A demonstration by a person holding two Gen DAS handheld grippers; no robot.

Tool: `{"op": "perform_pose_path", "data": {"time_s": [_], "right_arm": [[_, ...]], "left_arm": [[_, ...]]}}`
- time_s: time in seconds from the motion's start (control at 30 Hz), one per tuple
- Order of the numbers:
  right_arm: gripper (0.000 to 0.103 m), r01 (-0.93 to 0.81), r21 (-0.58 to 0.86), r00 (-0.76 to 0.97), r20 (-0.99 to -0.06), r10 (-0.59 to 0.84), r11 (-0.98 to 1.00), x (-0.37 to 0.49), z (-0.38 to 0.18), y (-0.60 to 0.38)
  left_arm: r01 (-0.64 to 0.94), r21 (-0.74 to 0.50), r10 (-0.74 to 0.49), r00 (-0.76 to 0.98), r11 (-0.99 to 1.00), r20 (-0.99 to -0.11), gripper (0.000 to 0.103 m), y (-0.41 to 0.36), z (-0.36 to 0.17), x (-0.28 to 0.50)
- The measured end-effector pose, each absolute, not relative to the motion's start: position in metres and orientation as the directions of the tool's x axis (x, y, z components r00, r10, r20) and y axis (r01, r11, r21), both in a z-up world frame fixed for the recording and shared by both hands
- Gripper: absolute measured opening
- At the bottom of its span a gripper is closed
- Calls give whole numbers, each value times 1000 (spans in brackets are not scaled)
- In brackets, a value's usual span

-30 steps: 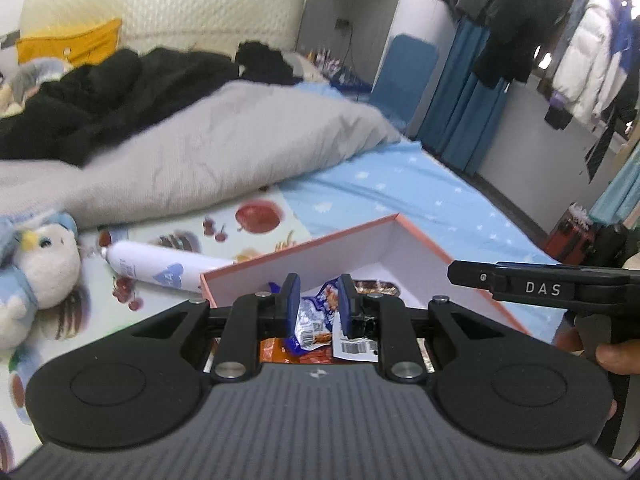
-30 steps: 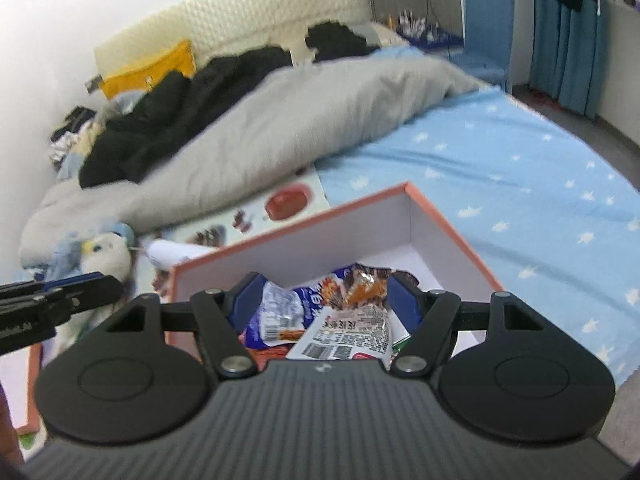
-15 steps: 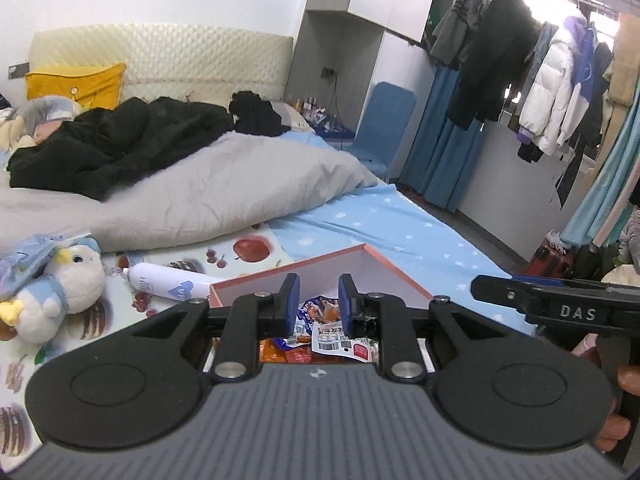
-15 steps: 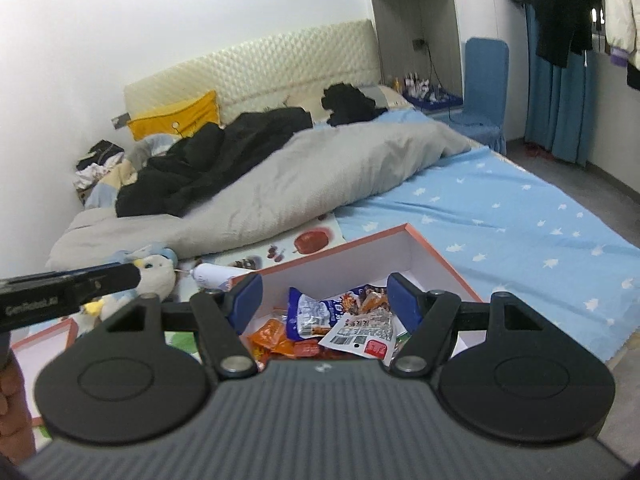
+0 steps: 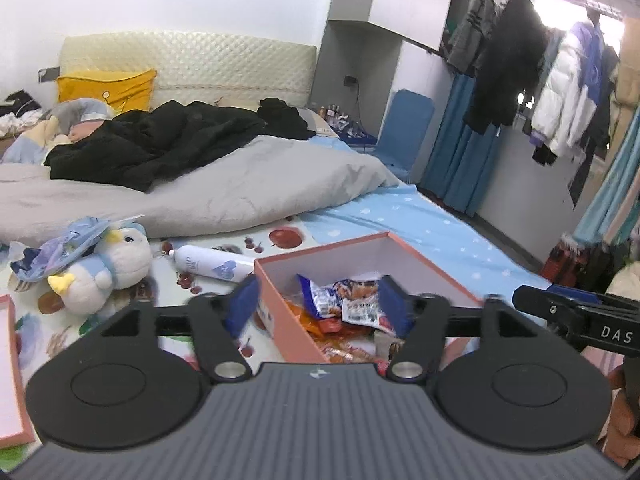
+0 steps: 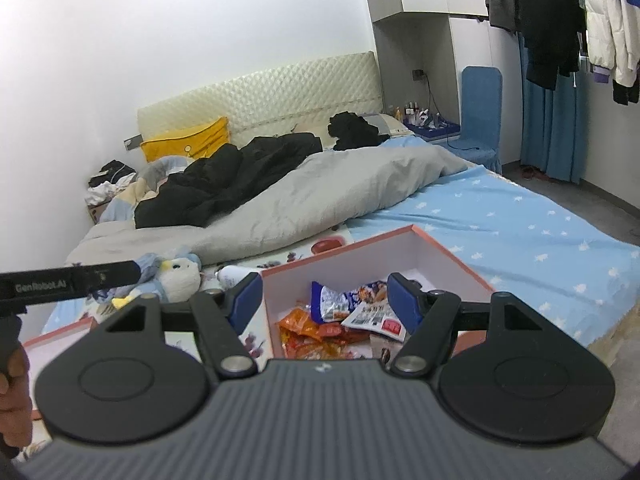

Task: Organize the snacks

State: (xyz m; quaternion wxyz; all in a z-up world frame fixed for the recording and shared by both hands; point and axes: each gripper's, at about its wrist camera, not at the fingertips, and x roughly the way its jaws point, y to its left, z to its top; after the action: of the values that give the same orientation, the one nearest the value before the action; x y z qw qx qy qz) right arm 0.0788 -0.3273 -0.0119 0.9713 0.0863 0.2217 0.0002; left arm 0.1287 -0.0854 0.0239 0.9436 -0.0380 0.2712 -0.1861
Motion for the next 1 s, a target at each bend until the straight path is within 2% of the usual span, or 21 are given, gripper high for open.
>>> {"op": "perform_pose_path", "data": {"time_s": [0.03, 0.13, 0.43, 0.53, 0.57, 0.6, 0.67, 1.0], "right_arm": [[71, 48, 156, 897, -441, 26, 987, 77, -16, -325], [71, 55, 140, 890, -455, 14, 989, 69, -26, -321], [71, 63, 123, 886, -464, 2, 990, 49, -47, -313], [71, 72, 130, 881, -473, -2, 989, 48, -52, -314], [77, 73, 134, 877, -480, 0, 988, 48, -54, -313], [92, 78, 135, 875, -483, -3, 988, 49, -55, -313], [103, 95, 145, 876, -483, -14, 985, 48, -58, -314], [103, 97, 138, 880, -474, -20, 986, 47, -60, -312]], "left_arm": [[331, -161, -366, 787, 930, -496, 88, -86, 22, 125], [326, -141, -351, 787, 935, -507, 94, -85, 14, 119], [320, -121, -334, 785, 940, -522, 103, -85, -3, 102], [306, -113, -318, 788, 945, -528, 103, -85, -4, 96], [305, -110, -316, 787, 946, -530, 103, -85, -5, 93], [298, -104, -306, 788, 949, -534, 103, -84, -6, 93], [283, -100, -291, 789, 954, -541, 103, -83, -6, 91], [258, -93, -267, 803, 962, -532, 103, -79, -4, 89]]}}
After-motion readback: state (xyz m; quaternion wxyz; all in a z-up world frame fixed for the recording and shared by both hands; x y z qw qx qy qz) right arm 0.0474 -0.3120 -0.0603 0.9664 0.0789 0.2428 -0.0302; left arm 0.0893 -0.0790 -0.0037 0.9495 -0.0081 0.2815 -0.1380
